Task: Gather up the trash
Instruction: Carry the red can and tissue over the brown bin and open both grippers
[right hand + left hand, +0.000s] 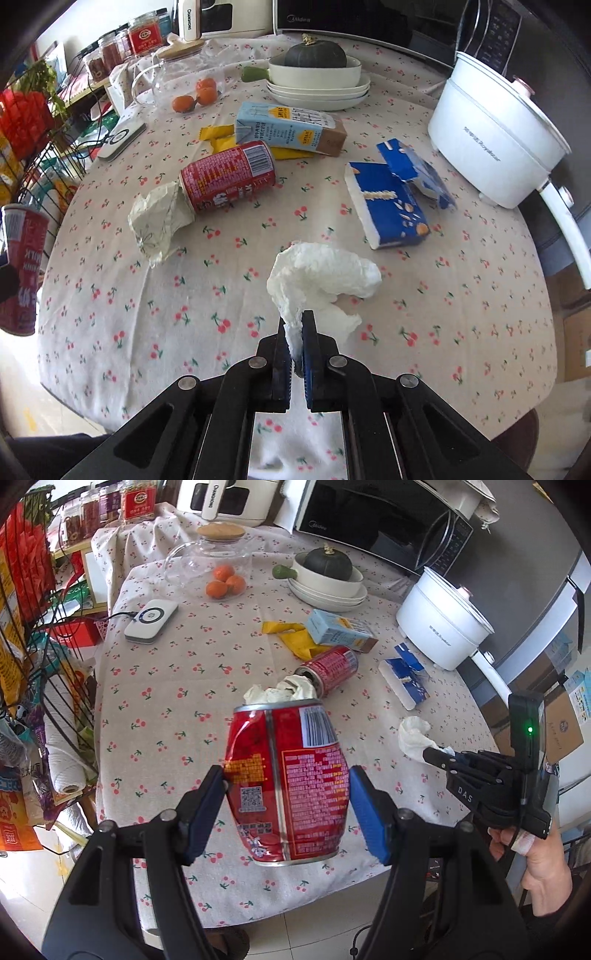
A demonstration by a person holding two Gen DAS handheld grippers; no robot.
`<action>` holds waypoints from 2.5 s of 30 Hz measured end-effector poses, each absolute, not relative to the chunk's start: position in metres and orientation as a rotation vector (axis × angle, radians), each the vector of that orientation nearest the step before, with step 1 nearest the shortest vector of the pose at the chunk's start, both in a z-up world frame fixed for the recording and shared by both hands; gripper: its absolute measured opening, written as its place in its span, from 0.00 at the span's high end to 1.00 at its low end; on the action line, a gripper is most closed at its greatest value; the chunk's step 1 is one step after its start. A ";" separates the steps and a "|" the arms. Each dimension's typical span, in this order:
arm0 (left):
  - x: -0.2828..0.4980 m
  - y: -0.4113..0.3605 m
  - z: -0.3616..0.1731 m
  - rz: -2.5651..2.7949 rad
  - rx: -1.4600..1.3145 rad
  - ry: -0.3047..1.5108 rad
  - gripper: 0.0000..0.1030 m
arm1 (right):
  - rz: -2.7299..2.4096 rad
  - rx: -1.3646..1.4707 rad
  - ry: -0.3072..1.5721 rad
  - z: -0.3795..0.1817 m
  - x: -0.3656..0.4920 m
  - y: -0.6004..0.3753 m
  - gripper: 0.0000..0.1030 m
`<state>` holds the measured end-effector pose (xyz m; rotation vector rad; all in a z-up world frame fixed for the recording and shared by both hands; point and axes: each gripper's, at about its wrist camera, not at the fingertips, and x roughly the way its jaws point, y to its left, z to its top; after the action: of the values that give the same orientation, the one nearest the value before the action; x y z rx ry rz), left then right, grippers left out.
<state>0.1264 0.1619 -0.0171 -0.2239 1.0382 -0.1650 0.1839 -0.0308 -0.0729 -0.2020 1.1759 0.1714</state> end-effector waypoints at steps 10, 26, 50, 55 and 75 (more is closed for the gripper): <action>0.113 0.113 -0.007 -0.223 -0.141 1.006 0.34 | 0.136 -0.164 1.163 -0.043 0.131 -0.098 0.95; 0.109 0.022 -0.020 -0.312 0.036 1.019 0.34 | 0.056 -0.024 1.157 -0.039 0.086 -0.195 0.95; 0.058 -0.209 -0.068 -0.782 0.192 1.138 0.34 | -0.198 0.101 1.201 -0.054 -0.031 -0.362 0.95; 0.055 -0.234 -0.082 -0.826 0.205 1.141 0.34 | -0.239 0.118 1.217 -0.061 -0.044 -0.383 0.95; 0.077 -0.135 -0.050 -0.585 0.198 1.014 0.08 | -0.222 0.111 1.283 -0.078 -0.021 -0.374 0.94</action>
<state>0.0769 -0.1349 -0.0503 0.1982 1.0137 -0.5846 -0.0214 -0.3740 -0.0784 0.1110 1.2826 -0.2215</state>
